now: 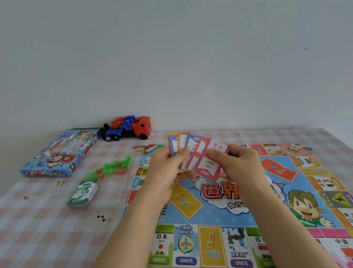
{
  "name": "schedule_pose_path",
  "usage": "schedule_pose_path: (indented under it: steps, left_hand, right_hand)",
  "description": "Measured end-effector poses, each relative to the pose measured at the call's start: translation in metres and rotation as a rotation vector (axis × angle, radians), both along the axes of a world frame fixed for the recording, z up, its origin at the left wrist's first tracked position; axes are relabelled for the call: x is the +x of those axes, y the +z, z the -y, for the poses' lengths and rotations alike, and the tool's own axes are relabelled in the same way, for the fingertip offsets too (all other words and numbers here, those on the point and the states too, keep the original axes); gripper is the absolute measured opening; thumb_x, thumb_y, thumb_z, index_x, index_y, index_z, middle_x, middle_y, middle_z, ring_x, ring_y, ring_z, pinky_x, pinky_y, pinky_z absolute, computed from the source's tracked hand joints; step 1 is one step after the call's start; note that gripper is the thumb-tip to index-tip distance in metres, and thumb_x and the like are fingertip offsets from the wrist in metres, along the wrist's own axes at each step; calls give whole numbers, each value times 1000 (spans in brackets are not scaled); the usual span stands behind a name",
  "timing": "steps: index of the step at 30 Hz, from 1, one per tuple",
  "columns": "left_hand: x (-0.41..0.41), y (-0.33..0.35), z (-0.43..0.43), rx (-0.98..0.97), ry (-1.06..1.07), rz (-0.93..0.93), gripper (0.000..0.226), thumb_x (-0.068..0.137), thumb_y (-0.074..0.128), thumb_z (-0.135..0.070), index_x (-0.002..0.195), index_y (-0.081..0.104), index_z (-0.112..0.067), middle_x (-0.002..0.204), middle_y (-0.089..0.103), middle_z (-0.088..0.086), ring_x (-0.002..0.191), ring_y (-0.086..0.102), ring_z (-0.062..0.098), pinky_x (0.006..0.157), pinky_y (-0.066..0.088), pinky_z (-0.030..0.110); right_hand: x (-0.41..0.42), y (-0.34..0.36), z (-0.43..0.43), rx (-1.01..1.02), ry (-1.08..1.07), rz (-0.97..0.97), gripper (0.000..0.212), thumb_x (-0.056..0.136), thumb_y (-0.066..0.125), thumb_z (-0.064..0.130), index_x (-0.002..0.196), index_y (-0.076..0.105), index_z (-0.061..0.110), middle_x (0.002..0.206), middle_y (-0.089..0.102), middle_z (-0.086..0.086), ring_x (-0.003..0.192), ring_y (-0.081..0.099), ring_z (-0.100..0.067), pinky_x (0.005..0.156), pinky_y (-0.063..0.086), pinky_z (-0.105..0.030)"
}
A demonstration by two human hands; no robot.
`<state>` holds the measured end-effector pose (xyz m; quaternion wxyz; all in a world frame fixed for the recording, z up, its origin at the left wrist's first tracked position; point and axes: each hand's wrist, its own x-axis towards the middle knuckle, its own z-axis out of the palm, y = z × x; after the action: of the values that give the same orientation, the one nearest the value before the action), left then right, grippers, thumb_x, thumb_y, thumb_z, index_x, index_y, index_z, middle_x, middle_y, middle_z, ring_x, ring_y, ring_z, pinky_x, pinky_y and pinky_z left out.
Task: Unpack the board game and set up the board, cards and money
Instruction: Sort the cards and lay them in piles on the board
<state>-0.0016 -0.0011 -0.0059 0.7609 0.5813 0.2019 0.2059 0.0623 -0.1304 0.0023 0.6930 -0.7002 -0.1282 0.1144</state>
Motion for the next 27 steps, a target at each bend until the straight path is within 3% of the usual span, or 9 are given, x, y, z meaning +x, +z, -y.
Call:
schedule_pose_path:
  steps: [8, 13, 18, 27]
  left_hand:
    - [-1, -1, 0, 83, 21, -4, 14, 79, 73, -14, 92, 68, -16, 79, 74, 1, 62, 70, 10, 45, 48, 18]
    - [-1, 2, 0, -4, 14, 6, 12, 91, 60, -23, 97, 69, -16, 85, 75, 5, 63, 70, 14, 48, 55, 23]
    - [0, -3, -2, 148, 52, -33, 11, 80, 72, -26, 89, 71, -18, 70, 71, 2, 50, 55, 11, 42, 41, 18]
    - [0, 1, 0, 38, 6, -17, 10, 90, 62, -23, 84, 67, -17, 61, 68, -3, 45, 59, 7, 39, 45, 17]
  right_hand:
    - [-3, 3, 0, -3, 20, 34, 4, 81, 73, 21, 79, 70, 19, 71, 72, -2, 47, 63, -2, 40, 40, -9]
    - [-3, 4, 1, 4, 4, 26, 5, 82, 72, 20, 79, 69, 18, 72, 71, -3, 44, 61, -1, 38, 38, -9]
    - [-5, 5, 0, -5, 43, 40, 6, 80, 74, 21, 76, 70, 22, 70, 72, 0, 50, 65, -2, 41, 41, -10]
    - [-5, 7, 2, 34, 16, 16, 7, 81, 73, 17, 76, 69, 20, 66, 71, 2, 48, 65, -3, 40, 41, -10]
